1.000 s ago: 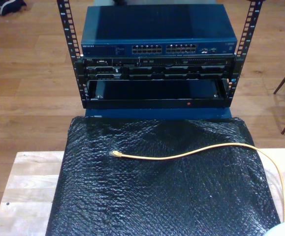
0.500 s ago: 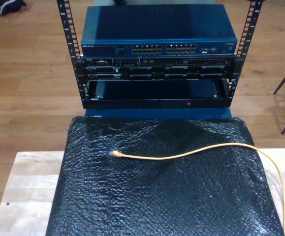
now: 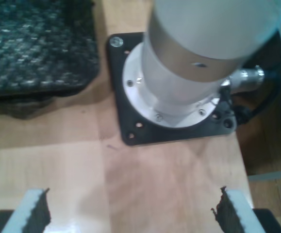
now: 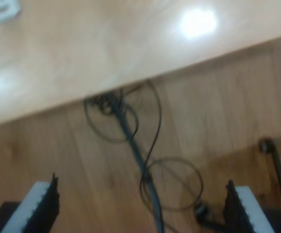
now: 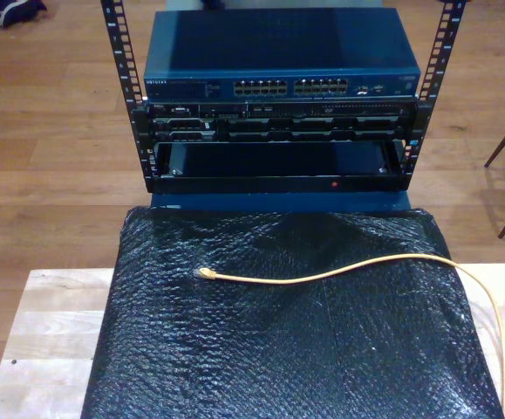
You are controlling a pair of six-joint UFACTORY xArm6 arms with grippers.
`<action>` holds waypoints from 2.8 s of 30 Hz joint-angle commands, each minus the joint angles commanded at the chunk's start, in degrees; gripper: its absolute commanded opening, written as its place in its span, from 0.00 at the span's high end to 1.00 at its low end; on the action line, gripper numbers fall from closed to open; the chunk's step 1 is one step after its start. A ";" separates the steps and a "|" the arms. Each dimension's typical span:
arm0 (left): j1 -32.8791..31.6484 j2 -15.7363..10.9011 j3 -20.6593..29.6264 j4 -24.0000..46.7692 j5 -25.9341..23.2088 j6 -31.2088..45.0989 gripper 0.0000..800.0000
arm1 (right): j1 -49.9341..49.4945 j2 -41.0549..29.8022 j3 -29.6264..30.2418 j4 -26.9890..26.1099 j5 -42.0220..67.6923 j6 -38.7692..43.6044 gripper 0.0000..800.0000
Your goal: Grab the cable and plug it in
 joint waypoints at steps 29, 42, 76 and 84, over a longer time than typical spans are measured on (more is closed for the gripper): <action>-15.56 1.32 -1.93 -5.27 1.76 -14.42 0.00 | 10.29 4.57 -9.93 22.42 11.25 14.24 0.01; -20.92 4.04 -2.11 -7.03 0.88 -19.69 0.00 | 23.47 5.36 -13.80 24.09 10.55 23.65 0.01; -33.41 5.89 -2.02 -9.93 -3.69 -32.09 0.00 | 73.93 22.42 -26.64 7.21 -8.53 52.40 0.01; -33.58 5.98 -2.11 -9.93 -3.69 -33.14 0.00 | 81.85 27.69 -28.04 4.66 -9.67 61.19 0.01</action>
